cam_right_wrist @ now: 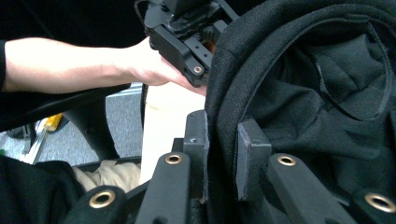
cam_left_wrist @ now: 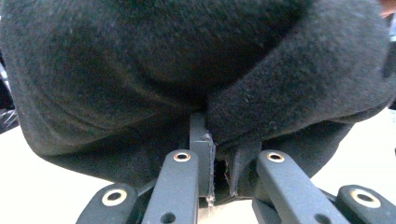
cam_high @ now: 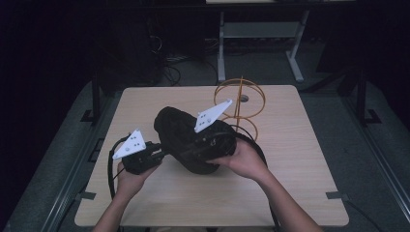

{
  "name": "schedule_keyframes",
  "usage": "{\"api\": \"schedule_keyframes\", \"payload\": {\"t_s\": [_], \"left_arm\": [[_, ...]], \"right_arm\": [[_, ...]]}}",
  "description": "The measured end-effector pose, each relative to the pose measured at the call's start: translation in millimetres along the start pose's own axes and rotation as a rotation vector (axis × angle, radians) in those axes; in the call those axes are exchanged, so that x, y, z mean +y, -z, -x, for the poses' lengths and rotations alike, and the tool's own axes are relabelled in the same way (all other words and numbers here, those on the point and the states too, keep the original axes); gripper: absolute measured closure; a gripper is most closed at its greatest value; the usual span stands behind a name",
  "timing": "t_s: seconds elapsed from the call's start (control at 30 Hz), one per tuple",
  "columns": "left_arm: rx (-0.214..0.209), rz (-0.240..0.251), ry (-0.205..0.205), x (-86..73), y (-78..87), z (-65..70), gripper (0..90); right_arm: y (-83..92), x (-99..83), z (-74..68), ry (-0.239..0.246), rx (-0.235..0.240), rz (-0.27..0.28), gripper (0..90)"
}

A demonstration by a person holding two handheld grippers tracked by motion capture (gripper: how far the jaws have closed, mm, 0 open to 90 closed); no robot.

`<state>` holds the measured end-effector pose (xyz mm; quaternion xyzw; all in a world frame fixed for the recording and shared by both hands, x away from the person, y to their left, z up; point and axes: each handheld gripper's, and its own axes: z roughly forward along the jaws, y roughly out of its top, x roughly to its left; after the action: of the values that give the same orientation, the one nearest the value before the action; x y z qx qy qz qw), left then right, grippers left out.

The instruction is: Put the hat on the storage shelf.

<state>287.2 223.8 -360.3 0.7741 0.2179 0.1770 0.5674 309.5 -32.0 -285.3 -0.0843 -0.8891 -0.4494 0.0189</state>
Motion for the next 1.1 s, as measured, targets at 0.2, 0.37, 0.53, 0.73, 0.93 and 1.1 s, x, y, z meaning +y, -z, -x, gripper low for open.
{"api": "schedule_keyframes", "payload": {"t_s": [0.2,0.37,0.53,0.73,0.93,1.1], "left_arm": [[-0.008,-0.011,-0.007,16.4,12.4,-0.4,82.9],[-0.004,-0.026,-0.033,34.6,22.1,-1.2,83.3],[-0.032,-0.043,-0.009,47.3,26.6,-9.0,83.5],[-0.043,-0.046,0.017,49.4,32.9,-16.8,83.6],[-0.027,-0.051,0.029,50.8,38.5,-24.2,83.7],[-0.019,-0.058,0.027,55.6,38.3,-28.4,83.8]], "right_arm": [[5.2,-1.3,1.9,-0.017,-0.012,0.03,73.1],[6.5,-4.4,3.2,-0.039,-0.003,0.062,68.8],[4.1,-8.2,-5.4,-0.019,-0.061,0.065,52.5],[8.5,-25.1,-4.3,-0.026,-0.074,0.087,41.7],[16.4,-42.8,-0.5,-0.049,-0.108,0.109,36.0],[25.2,-59.7,3.5,-0.059,-0.164,0.105,32.4]]}}
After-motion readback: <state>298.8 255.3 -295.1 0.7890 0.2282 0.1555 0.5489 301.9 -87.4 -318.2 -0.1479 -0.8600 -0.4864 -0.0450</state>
